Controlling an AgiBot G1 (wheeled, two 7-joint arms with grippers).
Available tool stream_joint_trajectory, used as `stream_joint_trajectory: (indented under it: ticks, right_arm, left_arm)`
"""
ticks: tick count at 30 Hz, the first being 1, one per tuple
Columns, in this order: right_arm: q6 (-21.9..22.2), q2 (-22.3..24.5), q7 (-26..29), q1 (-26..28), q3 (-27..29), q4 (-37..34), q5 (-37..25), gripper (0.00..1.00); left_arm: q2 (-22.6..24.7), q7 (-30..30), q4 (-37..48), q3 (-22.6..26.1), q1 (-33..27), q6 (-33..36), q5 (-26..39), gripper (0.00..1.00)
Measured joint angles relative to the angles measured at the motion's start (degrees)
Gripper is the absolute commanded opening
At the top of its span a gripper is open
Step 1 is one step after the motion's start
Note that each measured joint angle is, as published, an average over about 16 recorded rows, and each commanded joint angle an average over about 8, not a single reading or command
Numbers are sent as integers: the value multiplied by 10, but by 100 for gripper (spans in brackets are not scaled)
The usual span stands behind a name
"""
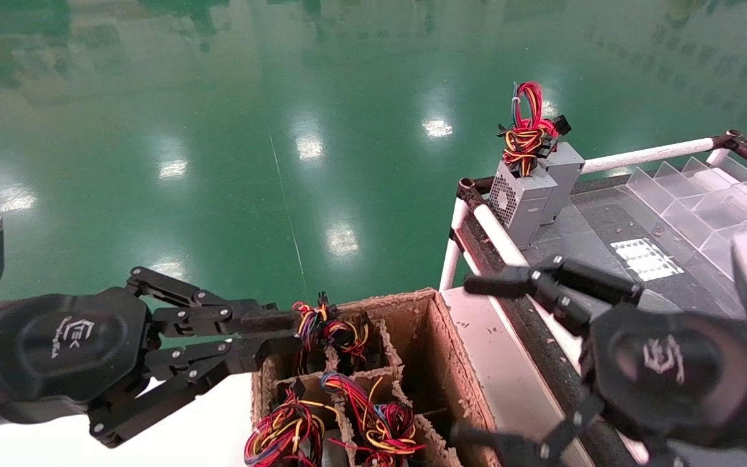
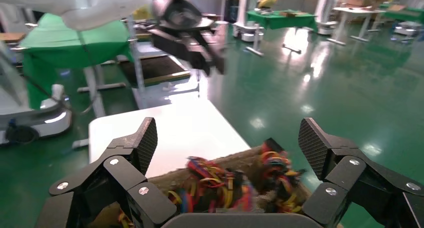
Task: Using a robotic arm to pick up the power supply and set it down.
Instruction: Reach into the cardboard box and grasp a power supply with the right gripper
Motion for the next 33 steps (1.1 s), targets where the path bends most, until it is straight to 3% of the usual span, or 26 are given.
stream_joint_trajectory:
  ticks: [18,19,26,28,33]
  right_arm:
    - [-38,-21,18,3,-103,23,-122,97]
    - [-40,-24,17,4,-111,24,-128,89]
    - [-41,-39,3,5,-156,27,-158,5]
    - [-38,-43,-1,5,-166,26,-165,0]
    - [-28,-55,-10,6,-184,22,-181,0]
  left_arm:
    - [0,0,0,0,0,0,0,100]
    - [0,0,0,0,0,0,0,100]
    - [0,0,0,0,0,0,0,100]
    - [0,0,0,0,0,0,0,100]
    - [0,0,0,0,0,0,0,100]
